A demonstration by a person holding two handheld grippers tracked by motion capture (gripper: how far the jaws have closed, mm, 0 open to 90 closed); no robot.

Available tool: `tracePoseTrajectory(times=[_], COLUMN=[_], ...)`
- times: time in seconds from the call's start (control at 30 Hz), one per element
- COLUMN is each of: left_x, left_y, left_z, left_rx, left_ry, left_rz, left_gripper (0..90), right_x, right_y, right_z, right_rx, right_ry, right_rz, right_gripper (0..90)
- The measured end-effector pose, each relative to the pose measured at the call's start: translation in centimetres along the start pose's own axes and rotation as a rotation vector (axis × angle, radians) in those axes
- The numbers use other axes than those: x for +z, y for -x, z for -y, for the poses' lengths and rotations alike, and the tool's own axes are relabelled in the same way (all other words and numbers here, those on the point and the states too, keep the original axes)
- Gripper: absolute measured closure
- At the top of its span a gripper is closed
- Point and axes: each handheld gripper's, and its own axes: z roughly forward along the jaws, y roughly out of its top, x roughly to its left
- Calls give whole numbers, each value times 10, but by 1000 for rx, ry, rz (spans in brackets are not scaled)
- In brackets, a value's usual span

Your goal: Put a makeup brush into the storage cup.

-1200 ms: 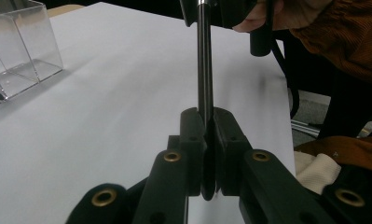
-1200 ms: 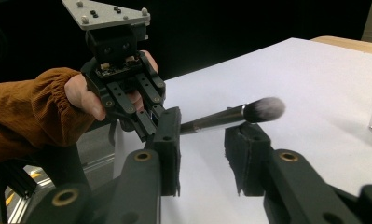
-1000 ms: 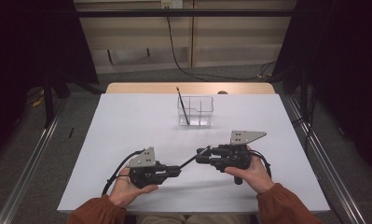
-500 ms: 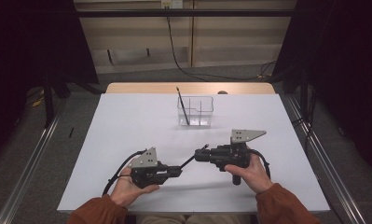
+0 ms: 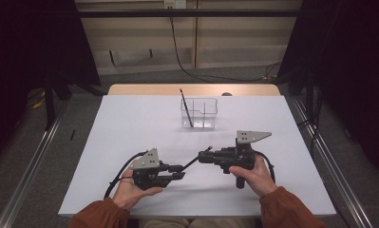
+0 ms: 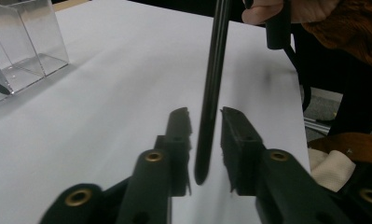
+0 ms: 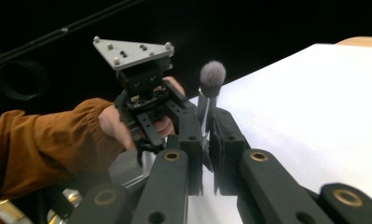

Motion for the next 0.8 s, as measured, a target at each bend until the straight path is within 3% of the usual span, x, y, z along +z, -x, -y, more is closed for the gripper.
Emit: tracePoseTrajectory(times=[0.33,0.47,0.7,0.8], left_x=[-5,-8,-17,-20], left_y=[-1,-2,-3,-4], left_z=[-4,-6,-12,-13], left_rx=[-35,-43,-99,-107], left_ry=[36,42,90,100], left_rz=[-17,-44,-93,-99], left_gripper=[558,474,191,135], right_x=[-3,-6,-11,-16], right_y=[0,0,0,0], right_z=[-3,-5,-9,-13], right_rx=[-5,-4,-11,-14], right_ry=[-7,-4,-9,-16], right_rz=[11,30,41,50], right_gripper=[837,837,837,837])
